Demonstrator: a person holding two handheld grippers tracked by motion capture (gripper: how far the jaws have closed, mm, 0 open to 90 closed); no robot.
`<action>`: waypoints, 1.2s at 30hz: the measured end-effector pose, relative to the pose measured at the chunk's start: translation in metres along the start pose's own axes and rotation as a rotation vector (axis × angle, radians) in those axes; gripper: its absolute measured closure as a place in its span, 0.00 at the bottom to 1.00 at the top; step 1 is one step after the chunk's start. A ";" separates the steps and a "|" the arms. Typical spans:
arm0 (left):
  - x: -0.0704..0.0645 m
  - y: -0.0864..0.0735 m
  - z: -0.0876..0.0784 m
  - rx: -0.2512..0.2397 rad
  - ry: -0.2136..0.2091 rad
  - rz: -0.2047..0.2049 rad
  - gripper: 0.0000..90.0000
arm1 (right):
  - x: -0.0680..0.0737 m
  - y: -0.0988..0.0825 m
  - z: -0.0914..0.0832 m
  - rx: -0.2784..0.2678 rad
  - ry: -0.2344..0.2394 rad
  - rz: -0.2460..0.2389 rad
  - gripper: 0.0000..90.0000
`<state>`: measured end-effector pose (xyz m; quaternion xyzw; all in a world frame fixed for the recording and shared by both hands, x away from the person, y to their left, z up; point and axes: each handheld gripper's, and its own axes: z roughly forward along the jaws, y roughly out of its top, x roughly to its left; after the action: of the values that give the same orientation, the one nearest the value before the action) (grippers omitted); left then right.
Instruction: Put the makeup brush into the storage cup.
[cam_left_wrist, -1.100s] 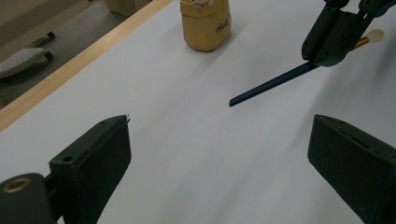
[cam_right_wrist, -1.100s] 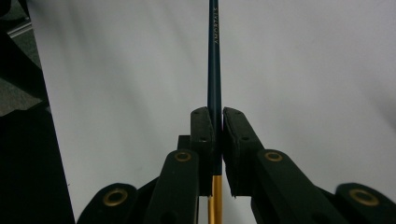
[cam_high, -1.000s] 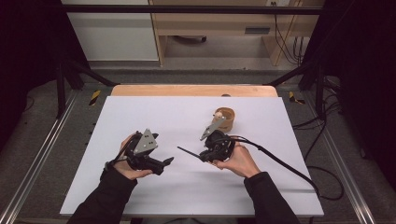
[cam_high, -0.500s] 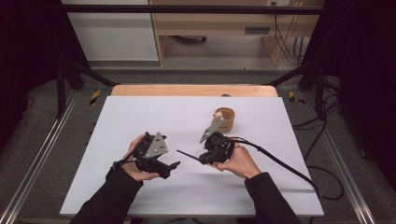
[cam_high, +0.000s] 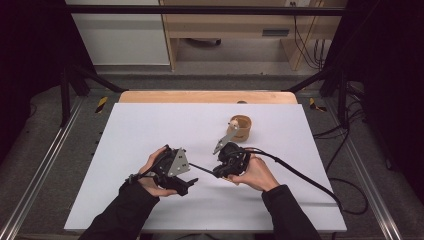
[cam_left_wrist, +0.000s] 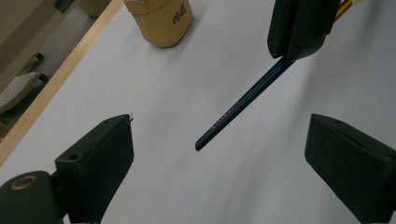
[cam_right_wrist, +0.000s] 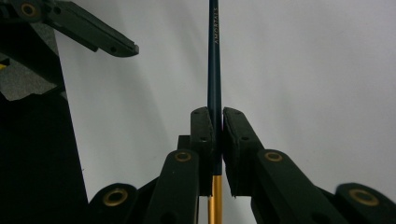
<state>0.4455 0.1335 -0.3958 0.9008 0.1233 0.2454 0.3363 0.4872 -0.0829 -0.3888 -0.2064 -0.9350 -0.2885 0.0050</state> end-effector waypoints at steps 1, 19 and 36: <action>-0.001 0.001 0.001 -0.002 0.001 0.003 0.09 | 0.000 0.000 0.000 -0.001 0.001 0.001 0.93; -0.013 0.011 0.012 0.010 0.015 0.138 0.15 | 0.000 0.000 0.000 0.004 0.033 -0.009 0.93; -0.027 0.022 0.022 0.028 0.019 0.250 0.29 | 0.002 0.000 -0.001 -0.004 0.041 -0.011 0.93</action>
<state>0.4357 0.0947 -0.4048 0.9115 0.0165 0.2920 0.2891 0.4851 -0.0828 -0.3873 -0.1955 -0.9352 -0.2944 0.0220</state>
